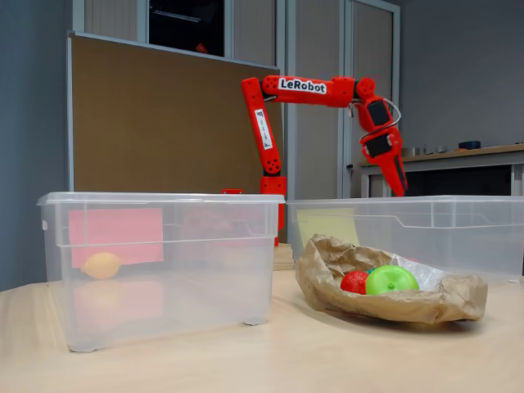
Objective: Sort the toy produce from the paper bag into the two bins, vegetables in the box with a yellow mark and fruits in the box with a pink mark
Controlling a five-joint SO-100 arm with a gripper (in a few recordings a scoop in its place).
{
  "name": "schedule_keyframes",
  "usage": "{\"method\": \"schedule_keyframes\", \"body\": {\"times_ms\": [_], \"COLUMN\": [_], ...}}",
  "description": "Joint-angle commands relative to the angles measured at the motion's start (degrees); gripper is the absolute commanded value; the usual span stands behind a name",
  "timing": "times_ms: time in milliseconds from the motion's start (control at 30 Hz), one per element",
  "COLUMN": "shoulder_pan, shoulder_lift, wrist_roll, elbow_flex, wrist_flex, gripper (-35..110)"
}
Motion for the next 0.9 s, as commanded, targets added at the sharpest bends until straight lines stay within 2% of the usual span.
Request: {"method": "schedule_keyframes", "body": {"times_ms": [0,400,500,567,667,867], "shoulder_pan": [6.6,32.9,38.8,42.5,47.0,53.1], "shoulder_lift": [-0.9,-7.3,-9.3,-11.9,-17.8,-30.6], "wrist_roll": [-10.9,-40.5,-44.5,-46.5,-49.7,-46.6], "elbow_flex": [-6.4,-22.1,-23.9,-24.8,-27.8,-32.4], "wrist_flex": [2.2,1.6,-0.6,-1.8,-0.5,2.8], "gripper": [5,8,8,1,1,28]}}
